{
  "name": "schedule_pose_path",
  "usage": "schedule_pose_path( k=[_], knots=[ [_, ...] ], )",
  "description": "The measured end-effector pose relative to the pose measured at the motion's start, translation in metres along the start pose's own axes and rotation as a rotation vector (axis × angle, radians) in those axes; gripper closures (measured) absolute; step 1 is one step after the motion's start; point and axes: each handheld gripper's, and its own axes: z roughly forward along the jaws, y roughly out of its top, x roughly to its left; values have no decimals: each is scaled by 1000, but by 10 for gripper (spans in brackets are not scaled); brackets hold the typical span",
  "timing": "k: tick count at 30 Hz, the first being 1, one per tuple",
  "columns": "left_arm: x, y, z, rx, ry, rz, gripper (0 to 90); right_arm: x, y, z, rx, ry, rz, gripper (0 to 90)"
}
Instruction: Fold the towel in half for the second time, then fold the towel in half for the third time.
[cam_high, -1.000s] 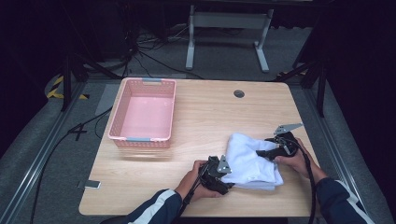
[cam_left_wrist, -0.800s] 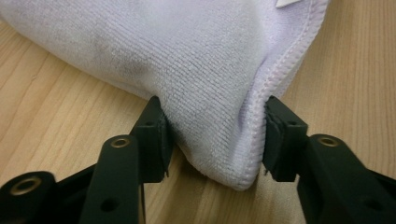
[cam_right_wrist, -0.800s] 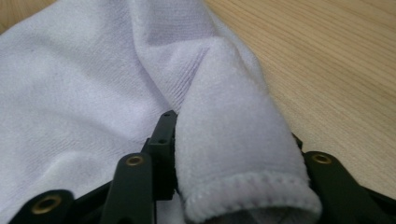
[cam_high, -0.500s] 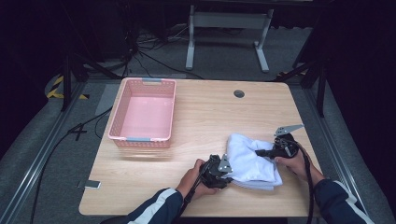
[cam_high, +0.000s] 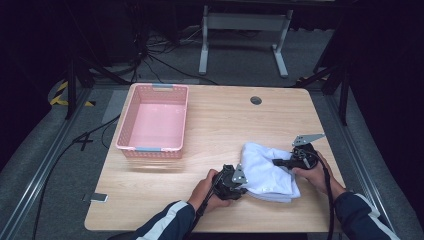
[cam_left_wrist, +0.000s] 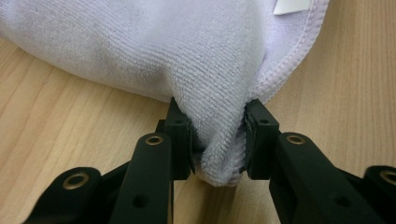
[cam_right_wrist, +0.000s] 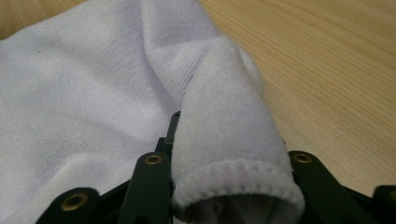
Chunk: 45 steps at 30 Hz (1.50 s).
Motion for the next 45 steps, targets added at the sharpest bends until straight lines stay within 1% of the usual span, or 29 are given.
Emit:
schedule_pose_path(
  k=[1, 2, 4, 6, 7, 9, 10, 12, 14, 15, 16, 18, 20, 21, 22, 23, 24, 27, 29, 31, 32, 34, 35, 38, 39, 45],
  knots=[
    [1, -1, -1, -7, 7, -12, 696, 1, 2, 0, -4, 0, -1, 655],
    [3, -1, -2, -3, 13, -6, 698, 1, 3, 1, -5, -3, -8, 656],
    [5, -2, -5, -11, 25, -18, 704, 2, 7, 2, -13, -9, -14, 656],
    [8, -2, -8, -9, 44, -9, 706, 3, 10, 4, -12, -13, -18, 656],
    [9, -2, -10, -6, 49, -14, 708, 3, 12, 6, -21, -17, -24, 657],
    [9, -2, -11, -14, 57, -16, 710, 3, 16, 8, -21, -20, -29, 657],
    [11, -2, -13, -24, 70, -14, 711, 4, 18, 8, -26, -19, -25, 657],
    [13, -3, -16, -16, 75, -26, 712, 4, 22, 9, -34, -19, -29, 657],
    [16, -5, -19, -27, 86, -38, 713, 5, 27, 11, -44, -22, -28, 657],
    [18, -5, -20, -32, 93, -30, 713, 5, 29, 11, -47, -22, -28, 657],
    [19, -6, -22, -31, 97, -32, 714, 6, 32, 13, -52, -25, -36, 657],
    [22, -7, -25, -40, 109, -37, 716, 7, 36, 16, -55, -21, -36, 657],
    [24, -8, -28, -44, 117, -50, 717, 7, 41, 18, -63, -23, -42, 657],
    [26, -9, -30, -55, 123, -55, 717, 7, 43, 18, -64, -22, -41, 657],
    [26, -9, -30, -55, 123, -55, 717, 7, 43, 18, -64, -22, -41, 657],
    [29, -10, -34, -59, 135, -65, 718, 8, 49, 19, -78, -16, -48, 657],
    [30, -10, -36, -74, 142, -69, 718, 8, 52, 19, -83, -11, -47, 657],
    [32, -11, -41, -87, 147, -78, 720, 8, 56, 21, -89, -11, -54, 657],
    [34, -11, -44, -93, 153, -88, 721, 9, 64, 25, -82, -11, -71, 657],
    [35, -12, -47, -99, 165, -93, 723, 11, 70, 27, -83, -9, -71, 657],
    [36, -12, -49, -103, 168, -94, 723, 11, 72, 28, -88, -12, -84, 657],
    [37, -12, -53, -110, 176, -100, 724, 11, 76, 31, -85, -6, -82, 657],
    [36, -13, -54, -116, 177, -106, 724, 12, 78, 32, -81, -4, -89, 657],
    [38, -13, -58, -117, 185, -102, 724, 13, 81, 33, -83, -3, -87, 657],
    [38, -14, -59, -123, 187, -111, 724, 15, 84, 34, -87, -1, -84, 657],
    [43, -15, -68, -137, 212, -112, 724, 16, 98, 39, -101, 10, -92, 657]
  ],
)
